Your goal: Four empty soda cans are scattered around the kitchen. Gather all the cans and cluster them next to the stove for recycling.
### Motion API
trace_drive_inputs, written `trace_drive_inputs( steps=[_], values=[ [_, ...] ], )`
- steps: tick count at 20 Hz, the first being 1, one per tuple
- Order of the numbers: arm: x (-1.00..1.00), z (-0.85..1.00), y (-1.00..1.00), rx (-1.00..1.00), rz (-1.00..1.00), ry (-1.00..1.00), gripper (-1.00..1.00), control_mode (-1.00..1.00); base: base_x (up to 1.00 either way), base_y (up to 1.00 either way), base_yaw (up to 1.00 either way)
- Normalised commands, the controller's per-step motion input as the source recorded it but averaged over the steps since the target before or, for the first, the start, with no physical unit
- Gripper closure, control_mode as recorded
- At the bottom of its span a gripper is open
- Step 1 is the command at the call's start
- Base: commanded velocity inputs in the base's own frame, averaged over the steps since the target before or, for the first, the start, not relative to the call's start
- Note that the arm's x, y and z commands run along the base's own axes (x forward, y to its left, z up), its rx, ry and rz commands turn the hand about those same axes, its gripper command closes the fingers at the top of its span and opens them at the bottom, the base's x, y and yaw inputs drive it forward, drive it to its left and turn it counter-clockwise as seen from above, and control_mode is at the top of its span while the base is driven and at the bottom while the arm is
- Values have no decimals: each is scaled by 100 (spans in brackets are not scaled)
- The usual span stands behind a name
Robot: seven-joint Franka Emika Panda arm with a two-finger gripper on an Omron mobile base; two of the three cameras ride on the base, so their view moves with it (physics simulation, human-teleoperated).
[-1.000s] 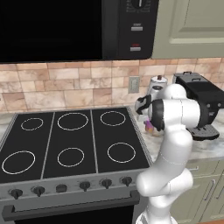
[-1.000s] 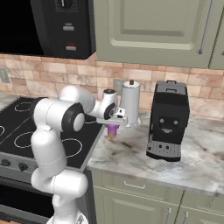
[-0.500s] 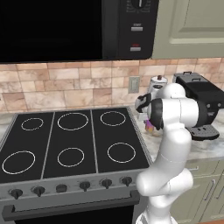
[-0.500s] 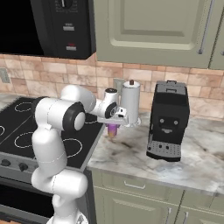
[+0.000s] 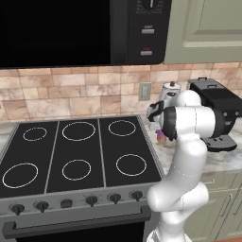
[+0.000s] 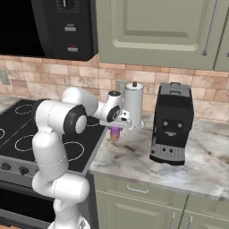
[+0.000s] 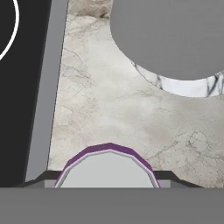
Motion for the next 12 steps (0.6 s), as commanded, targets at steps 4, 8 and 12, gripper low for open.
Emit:
trace_drive_inputs(
  steps=[4, 8, 12],
  values=[
    [0, -1, 0, 0, 0, 0, -100, -100, 0, 0, 0],
    [-8, 1, 0, -1, -5, 2, -100, -100, 0, 0, 0],
    [-19, 20, -1, 0, -5, 1, -100, -100, 0, 0, 0]
  ],
)
